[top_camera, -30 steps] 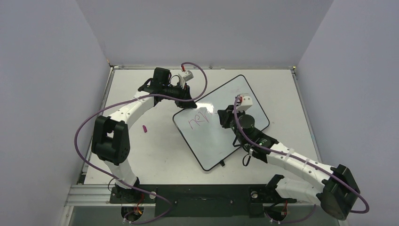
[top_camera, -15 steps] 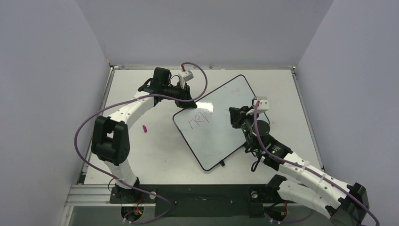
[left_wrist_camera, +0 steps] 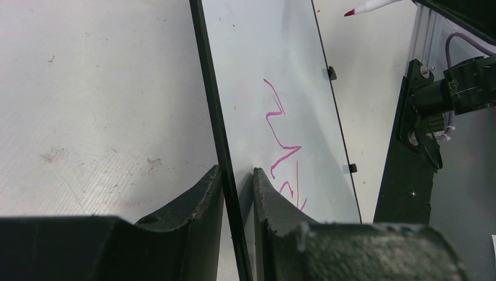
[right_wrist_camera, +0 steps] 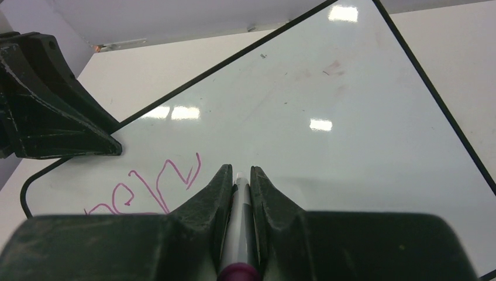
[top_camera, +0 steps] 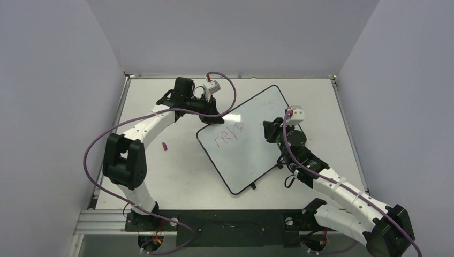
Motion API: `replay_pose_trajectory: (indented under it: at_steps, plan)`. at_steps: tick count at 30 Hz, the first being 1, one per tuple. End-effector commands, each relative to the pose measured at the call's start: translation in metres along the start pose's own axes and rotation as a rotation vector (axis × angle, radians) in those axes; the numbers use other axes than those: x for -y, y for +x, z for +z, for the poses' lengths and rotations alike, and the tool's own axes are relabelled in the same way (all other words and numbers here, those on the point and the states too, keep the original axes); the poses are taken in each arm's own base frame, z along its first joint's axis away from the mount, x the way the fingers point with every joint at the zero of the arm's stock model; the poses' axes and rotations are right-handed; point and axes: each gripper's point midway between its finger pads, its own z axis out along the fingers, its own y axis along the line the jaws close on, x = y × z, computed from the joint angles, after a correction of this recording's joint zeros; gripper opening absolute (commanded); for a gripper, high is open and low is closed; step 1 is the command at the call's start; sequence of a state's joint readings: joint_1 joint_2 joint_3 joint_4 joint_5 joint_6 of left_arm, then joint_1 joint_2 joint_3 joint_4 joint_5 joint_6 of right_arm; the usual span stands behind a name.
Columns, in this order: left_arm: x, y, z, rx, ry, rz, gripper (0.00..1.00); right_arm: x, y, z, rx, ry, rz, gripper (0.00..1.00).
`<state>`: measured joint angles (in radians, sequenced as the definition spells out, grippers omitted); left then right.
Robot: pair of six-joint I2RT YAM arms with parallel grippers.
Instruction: Write a sentence on the whiteboard
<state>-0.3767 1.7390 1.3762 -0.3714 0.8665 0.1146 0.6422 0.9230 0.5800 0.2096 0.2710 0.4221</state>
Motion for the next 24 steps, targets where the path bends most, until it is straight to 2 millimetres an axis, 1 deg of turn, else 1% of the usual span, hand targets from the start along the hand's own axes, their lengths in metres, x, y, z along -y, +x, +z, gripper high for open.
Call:
replay_pose_trajectory:
  at_steps: [1, 7, 12, 17, 21, 24]
  plan:
    - [0.017, 0.005, -0.003, -0.015, 0.029, 0.060, 0.00, -0.021, -0.026, 0.004, 0.068, -0.091, 0.022, 0.00]
    - [0.015, 0.006, -0.003, -0.013, 0.016, 0.056, 0.00, -0.023, -0.027, 0.003, 0.067, -0.107, 0.021, 0.00]
    - [0.015, 0.006, -0.002, -0.012, 0.009, 0.053, 0.00, -0.019, -0.024, -0.003, 0.072, -0.101, 0.033, 0.00]
    - [0.015, 0.002, -0.002, 0.000, 0.017, 0.059, 0.00, -0.013, -0.028, -0.009, 0.094, -0.085, 0.035, 0.00]
    - [0.014, 0.004, -0.001, 0.000, 0.014, 0.054, 0.00, -0.011, -0.030, -0.010, 0.111, -0.082, 0.026, 0.00]
    - [0.015, 0.005, -0.002, 0.000, 0.014, 0.052, 0.00, -0.007, -0.031, -0.005, 0.124, -0.069, 0.026, 0.00]
